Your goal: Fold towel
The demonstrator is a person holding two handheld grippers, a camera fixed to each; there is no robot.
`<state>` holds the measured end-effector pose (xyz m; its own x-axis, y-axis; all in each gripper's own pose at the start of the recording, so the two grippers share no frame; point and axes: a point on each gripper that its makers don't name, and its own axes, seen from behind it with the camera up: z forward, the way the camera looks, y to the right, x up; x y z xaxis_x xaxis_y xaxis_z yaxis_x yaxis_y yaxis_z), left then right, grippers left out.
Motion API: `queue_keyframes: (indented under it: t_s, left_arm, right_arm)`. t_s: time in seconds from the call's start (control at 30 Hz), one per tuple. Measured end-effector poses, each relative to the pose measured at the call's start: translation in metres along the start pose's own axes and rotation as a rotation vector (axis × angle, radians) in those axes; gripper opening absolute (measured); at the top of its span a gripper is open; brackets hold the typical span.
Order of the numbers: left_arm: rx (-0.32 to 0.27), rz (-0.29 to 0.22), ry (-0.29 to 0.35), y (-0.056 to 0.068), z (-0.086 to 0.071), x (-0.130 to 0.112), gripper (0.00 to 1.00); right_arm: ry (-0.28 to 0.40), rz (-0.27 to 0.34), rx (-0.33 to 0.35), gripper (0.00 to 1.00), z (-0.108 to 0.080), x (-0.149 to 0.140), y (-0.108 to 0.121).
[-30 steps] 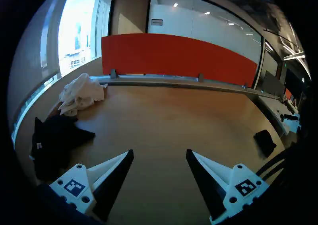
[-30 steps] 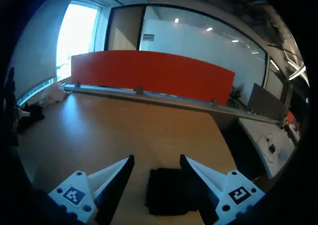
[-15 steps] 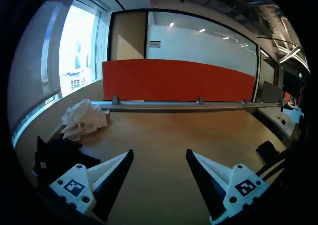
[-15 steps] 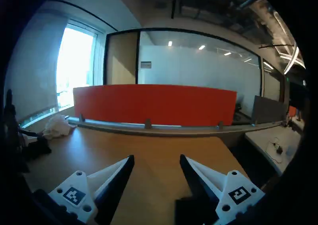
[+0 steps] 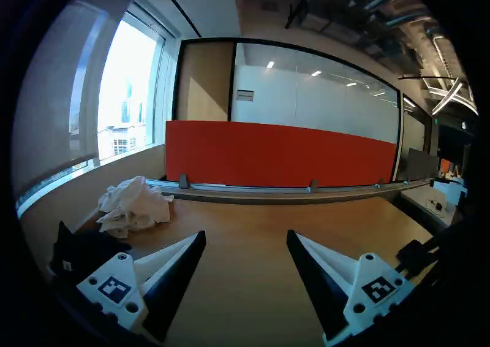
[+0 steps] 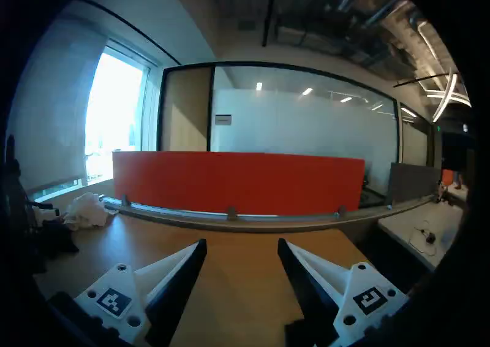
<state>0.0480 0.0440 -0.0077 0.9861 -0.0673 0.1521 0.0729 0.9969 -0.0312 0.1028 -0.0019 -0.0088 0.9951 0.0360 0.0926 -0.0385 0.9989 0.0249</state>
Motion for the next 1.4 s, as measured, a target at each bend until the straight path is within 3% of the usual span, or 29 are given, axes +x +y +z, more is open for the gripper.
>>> queue_keyframes:
  t_s: [0.2, 0.4, 0.6, 1.07, 1.4]
  left_arm:
    - [0.016, 0.011, 0.047, -0.003, 0.0, 0.011, 0.98]
    - [0.01, 0.023, 0.091, -0.003, 0.0, 0.019, 0.98]
    - [0.021, 0.06, 0.118, -0.01, 0.003, 0.016, 0.98]
    - [0.047, 0.13, 0.183, -0.021, 0.011, -0.012, 0.98]
    - [0.063, 0.099, 0.223, -0.036, 0.018, -0.042, 0.98]
  right_arm:
    - [0.022, 0.01, -0.018, 0.9, 0.005, 0.007, -0.004]
    - [0.018, -0.015, 0.0, 0.91, 0.01, 0.006, -0.013]
    - [0.032, -0.033, 0.02, 0.93, 0.011, 0.011, -0.027]
    - [0.055, -0.025, 0.043, 0.95, 0.018, 0.009, -0.048]
    - [0.059, -0.029, 0.015, 0.95, 0.019, -0.004, -0.04]
